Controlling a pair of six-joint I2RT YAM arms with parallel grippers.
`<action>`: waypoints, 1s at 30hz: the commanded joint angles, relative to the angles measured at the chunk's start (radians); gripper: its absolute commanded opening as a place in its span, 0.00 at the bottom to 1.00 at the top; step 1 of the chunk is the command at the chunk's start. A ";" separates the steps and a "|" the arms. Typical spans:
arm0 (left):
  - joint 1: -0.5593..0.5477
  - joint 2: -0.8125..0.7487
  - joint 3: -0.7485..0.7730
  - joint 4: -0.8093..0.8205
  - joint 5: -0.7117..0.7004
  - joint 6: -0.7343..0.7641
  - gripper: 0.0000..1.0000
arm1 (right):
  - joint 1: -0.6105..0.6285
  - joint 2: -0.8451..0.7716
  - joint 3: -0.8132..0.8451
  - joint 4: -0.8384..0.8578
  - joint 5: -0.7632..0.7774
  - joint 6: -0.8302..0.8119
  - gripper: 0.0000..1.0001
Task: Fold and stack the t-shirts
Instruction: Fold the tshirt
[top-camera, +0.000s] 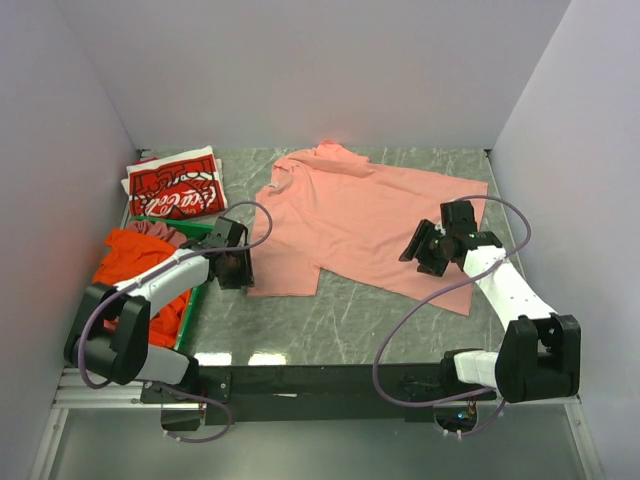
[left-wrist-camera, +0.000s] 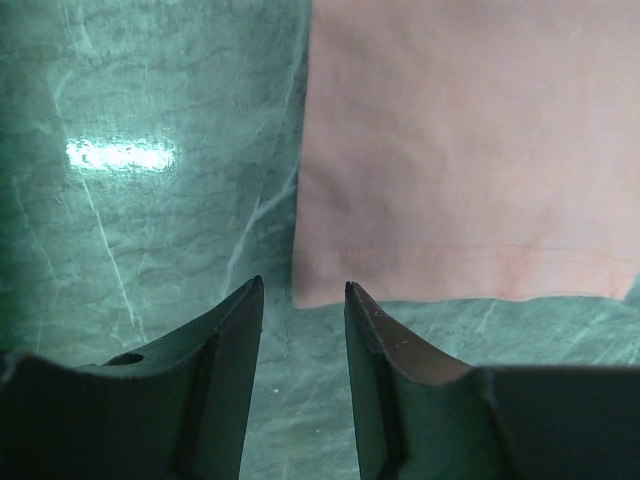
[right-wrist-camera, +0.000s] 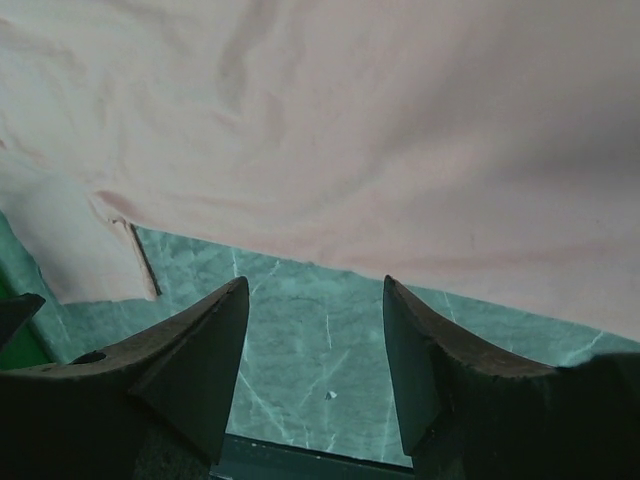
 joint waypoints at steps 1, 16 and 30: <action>-0.003 0.020 0.000 0.026 0.016 -0.013 0.43 | 0.003 -0.043 -0.018 0.028 0.009 0.013 0.63; -0.008 0.121 -0.004 0.039 0.030 -0.007 0.32 | 0.003 -0.092 -0.077 0.017 0.046 0.042 0.63; -0.009 0.137 0.020 0.055 0.071 0.030 0.01 | -0.189 -0.089 -0.134 -0.153 0.273 0.094 0.67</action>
